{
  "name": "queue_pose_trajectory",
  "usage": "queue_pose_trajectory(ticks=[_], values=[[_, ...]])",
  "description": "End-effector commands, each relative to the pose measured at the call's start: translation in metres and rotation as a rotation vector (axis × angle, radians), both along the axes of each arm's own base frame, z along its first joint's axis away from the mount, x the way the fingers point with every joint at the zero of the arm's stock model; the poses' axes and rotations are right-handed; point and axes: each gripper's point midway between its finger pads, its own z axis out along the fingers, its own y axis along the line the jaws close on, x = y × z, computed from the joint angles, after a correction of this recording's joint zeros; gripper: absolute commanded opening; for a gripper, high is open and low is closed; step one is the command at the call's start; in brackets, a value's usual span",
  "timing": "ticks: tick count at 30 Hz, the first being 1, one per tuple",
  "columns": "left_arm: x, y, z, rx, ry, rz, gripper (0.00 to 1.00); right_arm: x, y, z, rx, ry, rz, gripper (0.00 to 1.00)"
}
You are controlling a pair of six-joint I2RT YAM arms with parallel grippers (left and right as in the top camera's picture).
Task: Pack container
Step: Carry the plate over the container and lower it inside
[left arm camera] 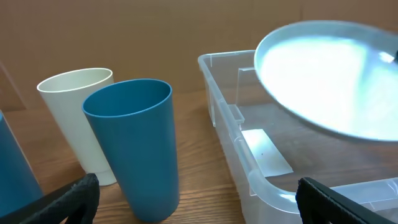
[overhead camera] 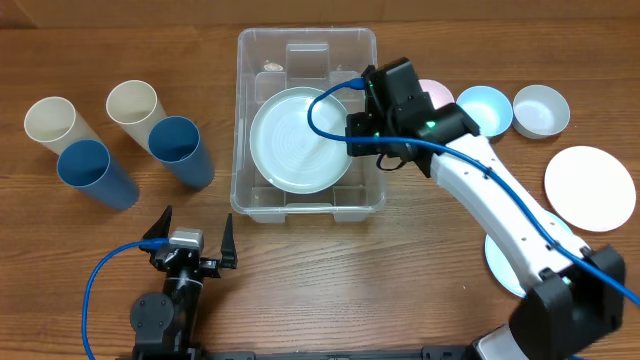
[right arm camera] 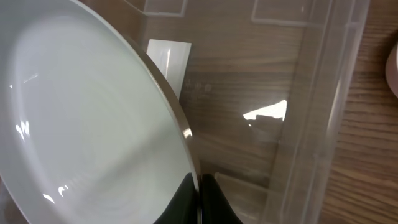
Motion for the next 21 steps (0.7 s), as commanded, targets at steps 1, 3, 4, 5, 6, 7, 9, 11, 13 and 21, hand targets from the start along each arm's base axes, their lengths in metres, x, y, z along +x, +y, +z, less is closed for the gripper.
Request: queue_pose_trajectory(ticks=[1,3,4,5,6,7,9,11,13,21], values=[[0.000,0.003,0.000,0.012,-0.004,0.013,1.00,0.012,0.004,-0.017,-0.017,0.022,-0.009,0.04],[0.000,0.003,0.000,0.012,-0.004,0.013,1.00,0.012,0.004,-0.035,-0.036,0.057,-0.009,0.04],[0.000,0.003,0.000,0.013,-0.004,0.013,1.00,0.012,0.004,-0.042,-0.047,0.073,-0.010,0.04],[0.000,0.003,0.000,0.012,-0.004,0.013,1.00,0.012,0.003,-0.048,-0.054,0.086,-0.010,0.04],[0.000,0.003,0.000,0.013,-0.004,0.013,1.00,0.012,0.003,-0.051,-0.057,0.092,-0.010,0.04],[0.000,0.003,0.000,0.013,-0.004,0.013,1.00,0.011,0.002,-0.055,-0.066,0.098,-0.014,0.04],[0.000,0.003,0.000,0.012,-0.004,0.013,1.00,0.009,0.000,-0.061,-0.076,0.113,-0.015,0.04],[0.000,0.003,0.000,0.012,-0.004,0.013,1.00,0.005,-0.002,-0.069,-0.086,0.128,-0.015,0.04],[0.000,0.003,0.000,0.012,-0.004,0.013,1.00,-0.001,-0.005,-0.080,-0.095,0.146,-0.016,0.04],[0.000,0.003,0.000,0.012,-0.004,0.013,1.00,-0.004,-0.007,-0.097,-0.094,0.144,-0.015,0.48]])
